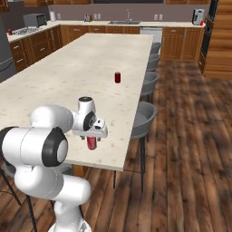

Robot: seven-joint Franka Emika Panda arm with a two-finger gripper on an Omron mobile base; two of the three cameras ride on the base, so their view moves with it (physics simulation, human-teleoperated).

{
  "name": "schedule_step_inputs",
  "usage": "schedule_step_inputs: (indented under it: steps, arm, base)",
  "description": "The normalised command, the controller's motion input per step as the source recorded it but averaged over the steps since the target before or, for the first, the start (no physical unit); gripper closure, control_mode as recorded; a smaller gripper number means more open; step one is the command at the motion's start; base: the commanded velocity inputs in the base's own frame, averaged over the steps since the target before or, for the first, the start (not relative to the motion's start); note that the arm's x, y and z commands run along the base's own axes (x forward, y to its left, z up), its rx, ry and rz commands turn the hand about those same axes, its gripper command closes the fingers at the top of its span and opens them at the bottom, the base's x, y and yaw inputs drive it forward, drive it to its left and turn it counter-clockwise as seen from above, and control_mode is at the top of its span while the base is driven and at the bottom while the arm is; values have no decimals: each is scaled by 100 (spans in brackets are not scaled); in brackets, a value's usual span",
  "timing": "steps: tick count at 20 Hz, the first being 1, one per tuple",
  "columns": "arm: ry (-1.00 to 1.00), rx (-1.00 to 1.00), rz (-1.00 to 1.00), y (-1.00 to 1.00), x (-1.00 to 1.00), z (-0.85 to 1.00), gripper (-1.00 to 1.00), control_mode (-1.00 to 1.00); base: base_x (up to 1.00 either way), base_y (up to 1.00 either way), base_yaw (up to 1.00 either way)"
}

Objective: Four empty soda cans are scattered around the kitchen. Gather all the cans and cluster them next to the stove for recycling.

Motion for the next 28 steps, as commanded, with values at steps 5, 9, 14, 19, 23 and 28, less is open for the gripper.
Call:
schedule_step_inputs:
  steps: [5,9,14,19,23,28]
  arm:
    - [0,0,0,0,7,0,-100,-100]
    - [1,0,0,0,2,0,-100,-100]
    - [1,0,0,0,0,-5,-100,-100]
    - [1,0,0,0,0,-9,-100,-100]
    - [1,0,0,0,0,-6,-100,-100]
    - [0,0,0,0,0,-1,-100,-100]
  base:
    - [0,0,0]
    - [0,0,0]
    - [0,0,0]
    - [0,0,0]
    - [0,0,0]
    - [0,0,0]
